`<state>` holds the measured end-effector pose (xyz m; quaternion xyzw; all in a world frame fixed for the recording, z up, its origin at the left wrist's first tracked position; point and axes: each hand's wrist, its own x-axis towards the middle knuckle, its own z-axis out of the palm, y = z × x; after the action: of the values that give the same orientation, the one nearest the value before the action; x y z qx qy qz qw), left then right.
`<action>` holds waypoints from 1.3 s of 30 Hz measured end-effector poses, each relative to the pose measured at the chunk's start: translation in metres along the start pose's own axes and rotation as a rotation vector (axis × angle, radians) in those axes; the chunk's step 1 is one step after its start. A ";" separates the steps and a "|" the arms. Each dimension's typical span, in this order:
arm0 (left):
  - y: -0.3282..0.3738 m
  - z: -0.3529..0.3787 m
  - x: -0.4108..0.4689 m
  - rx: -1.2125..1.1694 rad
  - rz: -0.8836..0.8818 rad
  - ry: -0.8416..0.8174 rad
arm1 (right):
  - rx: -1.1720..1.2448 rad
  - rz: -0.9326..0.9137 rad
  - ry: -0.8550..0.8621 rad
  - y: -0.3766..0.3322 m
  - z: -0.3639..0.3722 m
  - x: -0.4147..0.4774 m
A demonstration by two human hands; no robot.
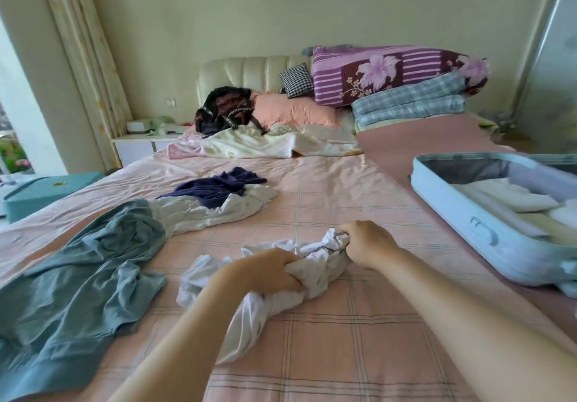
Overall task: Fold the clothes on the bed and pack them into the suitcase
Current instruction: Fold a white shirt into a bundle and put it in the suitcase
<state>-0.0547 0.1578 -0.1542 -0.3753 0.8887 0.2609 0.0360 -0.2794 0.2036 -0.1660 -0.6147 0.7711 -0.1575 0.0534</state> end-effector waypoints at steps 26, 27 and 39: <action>-0.005 -0.042 0.064 0.255 -0.304 0.580 | -0.161 0.065 0.301 0.037 -0.036 0.019; -0.012 -0.049 0.063 0.258 -0.351 0.601 | -0.131 0.092 0.309 0.030 -0.035 0.028; -0.123 -0.107 0.072 -0.384 -0.603 0.884 | 0.326 -0.116 -0.049 -0.074 0.000 0.123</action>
<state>-0.0078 -0.0123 -0.1344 -0.6857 0.6095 0.2143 -0.3353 -0.2400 0.0707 -0.1293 -0.6448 0.6971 -0.2684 0.1621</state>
